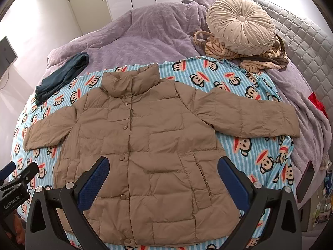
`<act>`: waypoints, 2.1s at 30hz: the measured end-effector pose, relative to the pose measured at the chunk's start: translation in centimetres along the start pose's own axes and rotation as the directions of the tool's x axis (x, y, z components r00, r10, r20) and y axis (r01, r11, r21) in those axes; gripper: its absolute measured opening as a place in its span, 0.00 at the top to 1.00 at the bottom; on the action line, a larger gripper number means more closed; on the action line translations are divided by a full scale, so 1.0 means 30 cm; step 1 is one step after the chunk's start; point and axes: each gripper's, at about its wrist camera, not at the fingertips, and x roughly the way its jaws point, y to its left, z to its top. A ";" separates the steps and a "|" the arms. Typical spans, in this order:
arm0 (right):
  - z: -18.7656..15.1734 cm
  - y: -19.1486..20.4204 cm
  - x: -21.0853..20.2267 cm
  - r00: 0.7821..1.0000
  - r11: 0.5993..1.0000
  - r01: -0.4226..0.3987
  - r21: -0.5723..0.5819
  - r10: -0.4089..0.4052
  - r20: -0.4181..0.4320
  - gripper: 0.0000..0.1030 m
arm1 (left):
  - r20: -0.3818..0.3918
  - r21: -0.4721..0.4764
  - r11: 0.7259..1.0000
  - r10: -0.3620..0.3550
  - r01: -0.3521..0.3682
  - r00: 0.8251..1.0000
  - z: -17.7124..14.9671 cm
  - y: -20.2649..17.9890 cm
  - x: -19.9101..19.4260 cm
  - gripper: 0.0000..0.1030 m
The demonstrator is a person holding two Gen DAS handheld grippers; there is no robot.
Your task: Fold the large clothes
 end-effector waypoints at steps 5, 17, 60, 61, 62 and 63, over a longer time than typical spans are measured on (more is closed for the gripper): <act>-0.002 0.004 0.001 1.000 1.000 -0.002 -0.001 0.002 0.000 0.00 | -0.002 -0.001 1.000 0.001 -0.001 1.000 -0.009 0.006 0.004 0.00; 0.000 0.006 -0.001 1.000 1.000 -0.002 0.001 0.002 -0.002 0.00 | -0.004 -0.001 1.000 0.003 -0.003 1.000 -0.020 0.013 0.005 0.00; -0.007 0.010 0.013 1.000 1.000 -0.002 0.005 0.002 -0.009 0.00 | -0.007 -0.001 1.000 0.002 -0.002 1.000 -0.033 0.027 0.009 0.00; -0.011 0.012 0.017 1.000 1.000 -0.003 0.005 0.003 -0.010 0.00 | -0.006 -0.001 1.000 0.002 -0.002 1.000 -0.032 0.027 0.009 0.00; -0.012 0.013 0.018 1.000 1.000 -0.003 0.005 0.003 -0.011 0.00 | -0.007 -0.001 1.000 0.002 -0.002 1.000 -0.036 0.028 0.008 0.00; -0.012 0.013 0.018 1.000 1.000 -0.003 0.005 0.003 -0.010 0.00 | -0.007 -0.001 1.000 0.001 -0.001 1.000 -0.034 0.028 0.009 0.00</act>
